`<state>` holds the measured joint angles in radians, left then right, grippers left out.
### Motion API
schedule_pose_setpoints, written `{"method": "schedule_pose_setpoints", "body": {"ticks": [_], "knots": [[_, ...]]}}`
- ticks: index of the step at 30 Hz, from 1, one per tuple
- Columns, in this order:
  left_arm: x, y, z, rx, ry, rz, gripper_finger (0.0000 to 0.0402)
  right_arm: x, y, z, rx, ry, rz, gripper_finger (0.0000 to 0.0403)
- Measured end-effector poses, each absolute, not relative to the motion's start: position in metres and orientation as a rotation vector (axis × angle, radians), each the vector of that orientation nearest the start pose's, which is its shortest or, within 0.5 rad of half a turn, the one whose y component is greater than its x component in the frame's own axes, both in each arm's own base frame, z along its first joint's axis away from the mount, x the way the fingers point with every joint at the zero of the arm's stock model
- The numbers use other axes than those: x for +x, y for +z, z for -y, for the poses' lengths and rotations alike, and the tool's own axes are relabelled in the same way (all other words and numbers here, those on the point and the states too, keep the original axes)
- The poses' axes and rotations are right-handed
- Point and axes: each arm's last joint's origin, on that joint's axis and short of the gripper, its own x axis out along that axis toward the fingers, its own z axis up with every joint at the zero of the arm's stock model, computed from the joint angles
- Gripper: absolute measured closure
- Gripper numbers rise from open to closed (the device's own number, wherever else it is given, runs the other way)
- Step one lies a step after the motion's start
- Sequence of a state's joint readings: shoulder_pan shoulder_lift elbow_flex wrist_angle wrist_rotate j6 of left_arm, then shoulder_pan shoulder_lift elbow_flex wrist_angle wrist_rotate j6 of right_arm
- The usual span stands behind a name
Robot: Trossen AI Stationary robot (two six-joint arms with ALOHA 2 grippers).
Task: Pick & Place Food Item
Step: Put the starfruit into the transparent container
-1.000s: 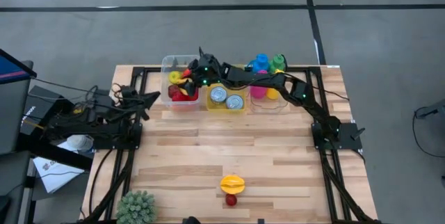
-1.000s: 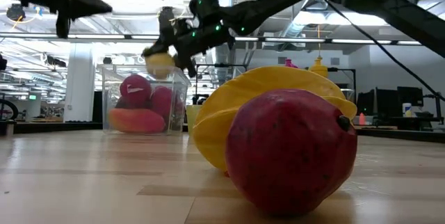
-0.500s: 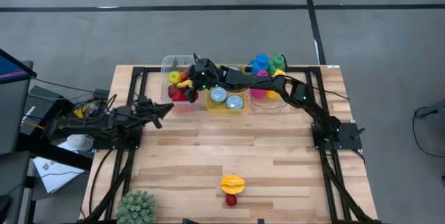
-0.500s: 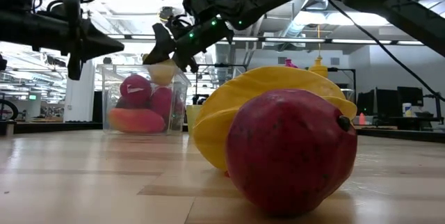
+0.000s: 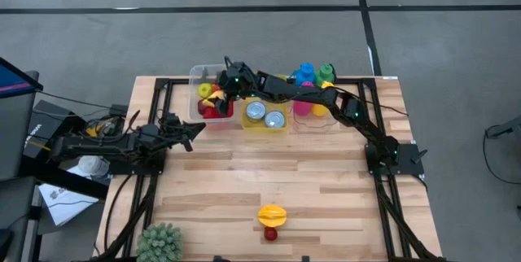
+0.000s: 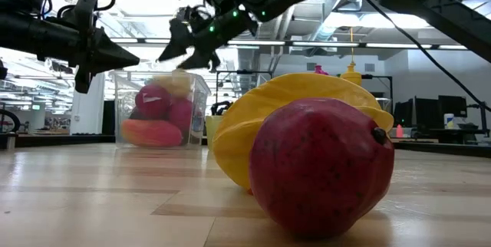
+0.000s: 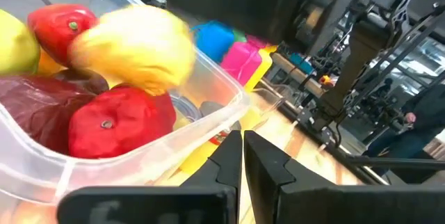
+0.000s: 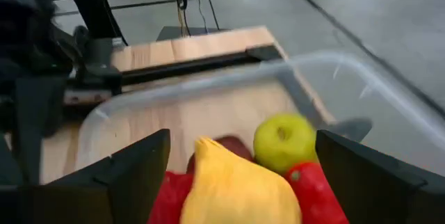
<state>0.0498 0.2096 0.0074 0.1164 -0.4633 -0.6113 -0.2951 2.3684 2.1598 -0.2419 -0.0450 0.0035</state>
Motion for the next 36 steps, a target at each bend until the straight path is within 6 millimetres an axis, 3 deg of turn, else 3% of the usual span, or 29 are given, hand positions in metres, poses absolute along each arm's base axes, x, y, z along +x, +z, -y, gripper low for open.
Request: {"method": "schedule_pose_setpoints", "body": {"ticks": [6,11,15,21,23,30,36], "knots": [[0.107,0.160,-0.018,-0.580,0.522,0.073,0.0394,0.517,0.303,0.155,0.050,-0.220,-0.472,0.0038],[0.107,0.160,-0.018,-0.586,0.514,0.074,0.0395,0.481,0.341,0.139,0.073,-0.176,-0.527,0.0042],[0.107,0.160,-0.018,-0.576,0.514,0.071,0.0395,0.448,0.372,0.117,0.065,-0.139,-0.599,0.0049],[0.108,0.162,-0.017,-0.614,0.465,0.086,0.0392,0.405,0.393,0.067,0.040,-0.077,-0.645,0.0062],[0.108,0.162,-0.016,-0.606,0.425,0.069,0.0392,0.390,0.390,0.051,0.035,-0.093,-0.664,0.0066],[0.111,0.160,-0.008,-0.547,0.163,-0.038,0.0392,0.347,0.349,0.007,0.091,-0.200,-0.690,0.0074],[0.112,0.159,-0.007,-0.508,0.125,-0.064,0.0392,0.339,0.293,-0.035,0.117,-0.130,-0.770,0.0074]]}}
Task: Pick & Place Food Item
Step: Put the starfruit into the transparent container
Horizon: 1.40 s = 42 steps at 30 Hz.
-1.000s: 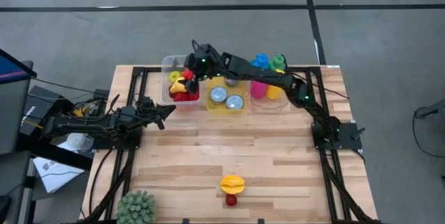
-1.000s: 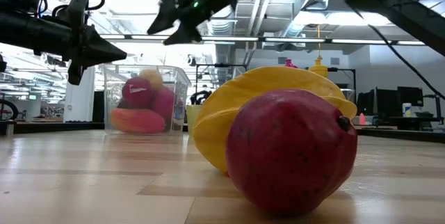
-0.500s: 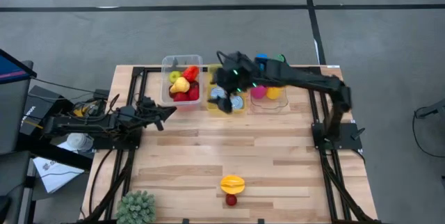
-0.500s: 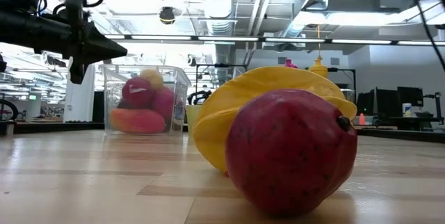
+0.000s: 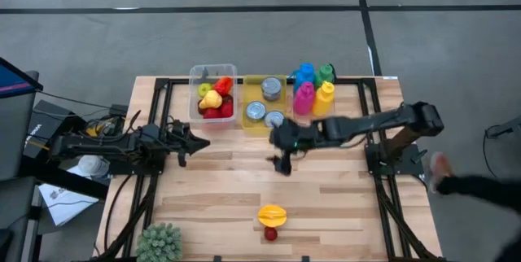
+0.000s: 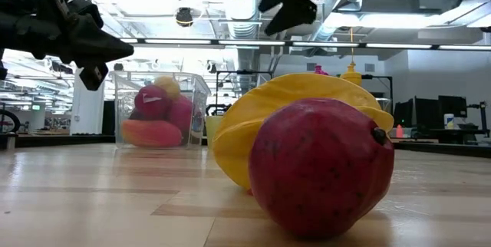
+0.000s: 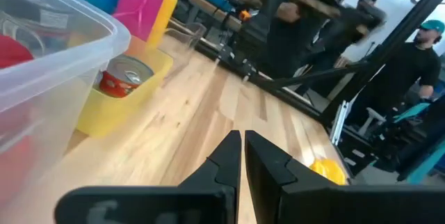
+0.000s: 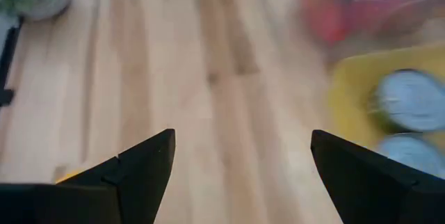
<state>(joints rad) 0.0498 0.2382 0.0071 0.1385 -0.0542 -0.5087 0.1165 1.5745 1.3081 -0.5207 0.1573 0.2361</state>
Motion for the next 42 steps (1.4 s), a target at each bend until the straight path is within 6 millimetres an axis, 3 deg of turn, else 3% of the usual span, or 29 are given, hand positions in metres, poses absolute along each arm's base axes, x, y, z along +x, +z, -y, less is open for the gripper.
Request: {"method": "schedule_pose_setpoints", "body": {"ticks": [13,18,28,36,42], "knots": [[0.113,0.159,-0.007,-0.476,0.119,-0.071,0.0396,0.345,0.235,-0.151,0.177,0.012,-0.937,0.0074],[0.113,0.160,-0.007,-0.454,0.114,-0.060,0.0395,0.344,0.222,-0.183,0.144,0.010,-0.949,0.0074],[0.113,0.160,-0.007,-0.455,0.113,-0.056,0.0399,0.348,0.184,-0.208,0.076,-0.018,-1.004,0.0097],[0.113,0.160,-0.007,-0.456,0.113,-0.056,0.0399,0.346,0.168,-0.222,0.087,-0.079,-0.976,0.0129],[0.113,0.160,-0.007,-0.456,0.114,-0.056,0.0399,0.347,0.163,-0.221,0.085,-0.124,-0.966,0.0191]]}}
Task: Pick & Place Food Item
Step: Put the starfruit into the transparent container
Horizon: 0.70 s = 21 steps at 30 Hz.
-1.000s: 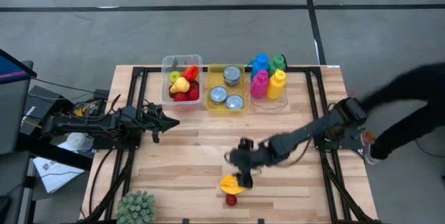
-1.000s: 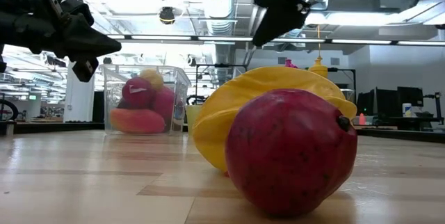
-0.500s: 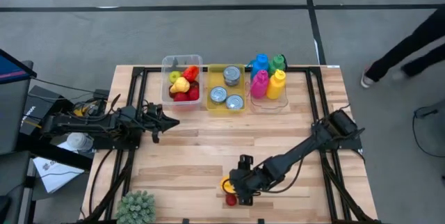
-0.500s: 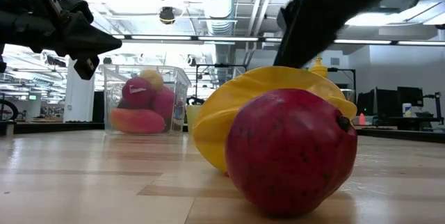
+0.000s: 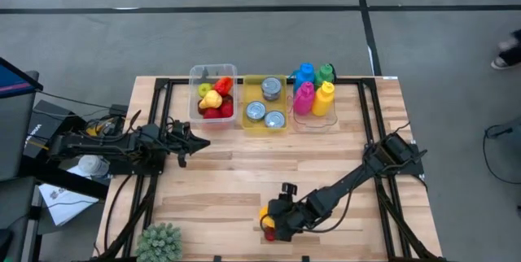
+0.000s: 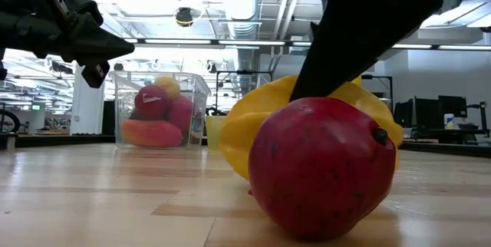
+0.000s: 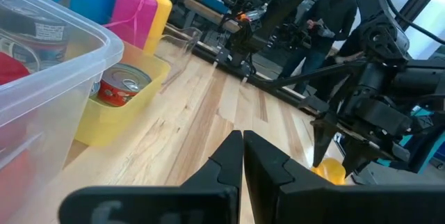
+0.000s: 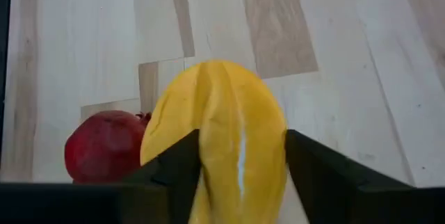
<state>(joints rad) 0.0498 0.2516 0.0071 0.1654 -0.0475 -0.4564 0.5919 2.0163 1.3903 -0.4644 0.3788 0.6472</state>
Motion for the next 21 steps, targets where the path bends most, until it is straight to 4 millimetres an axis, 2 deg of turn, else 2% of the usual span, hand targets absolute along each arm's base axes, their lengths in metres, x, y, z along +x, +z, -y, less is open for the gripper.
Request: {"method": "schedule_pose_setpoints", "body": {"ticks": [9,13,15,21], "knots": [[0.113,0.160,-0.007,-0.456,0.114,-0.056,0.0399,0.353,0.163,-0.209,0.113,-0.178,-0.962,0.0380],[0.113,0.160,-0.007,-0.456,0.114,-0.056,0.0399,0.357,0.168,-0.200,0.135,-0.201,-0.957,0.0384],[0.113,0.160,-0.007,-0.456,0.114,-0.056,0.0399,0.358,0.178,-0.192,0.148,-0.207,-0.940,0.0387],[0.113,0.160,-0.007,-0.457,0.114,-0.056,0.0399,0.349,0.248,-0.170,0.217,-0.165,-0.779,0.0394]]}}
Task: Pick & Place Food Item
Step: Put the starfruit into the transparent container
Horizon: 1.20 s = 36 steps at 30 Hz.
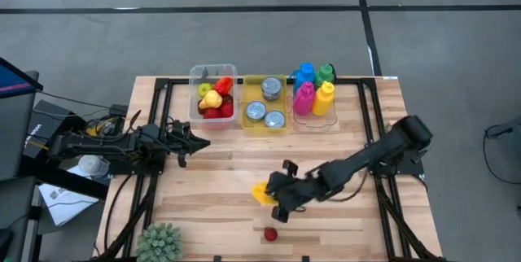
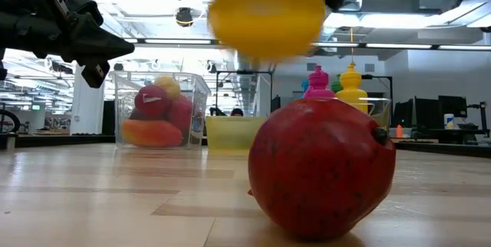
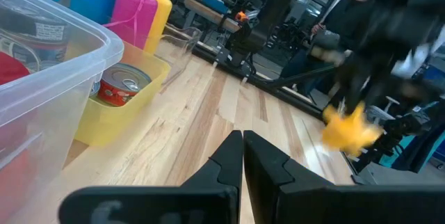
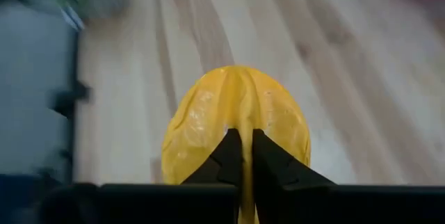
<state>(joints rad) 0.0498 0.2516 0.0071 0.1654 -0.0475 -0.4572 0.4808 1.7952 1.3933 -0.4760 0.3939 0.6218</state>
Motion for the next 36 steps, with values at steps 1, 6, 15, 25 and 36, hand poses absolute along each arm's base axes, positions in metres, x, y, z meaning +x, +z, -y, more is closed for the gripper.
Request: {"method": "schedule_pose_setpoints", "body": {"ticks": [1,6,15,25,36], "knots": [[0.113,0.160,-0.007,-0.457,0.114,-0.056,0.0399,0.346,0.260,-0.166,0.233,-0.157,-0.747,0.0395],[0.113,0.160,-0.007,-0.457,0.114,-0.056,0.0399,0.319,0.333,-0.152,0.303,-0.063,-0.503,0.0398],[0.113,0.160,-0.007,-0.457,0.114,-0.056,0.0399,0.260,0.439,-0.134,0.400,0.157,-0.003,0.0396],[0.113,0.160,-0.007,-0.457,0.114,-0.056,0.0399,0.203,0.509,-0.124,0.382,0.628,0.535,0.0396],[0.113,0.160,-0.007,-0.457,0.114,-0.056,0.0399,0.187,0.521,-0.118,0.341,0.773,0.659,0.0395]]}}
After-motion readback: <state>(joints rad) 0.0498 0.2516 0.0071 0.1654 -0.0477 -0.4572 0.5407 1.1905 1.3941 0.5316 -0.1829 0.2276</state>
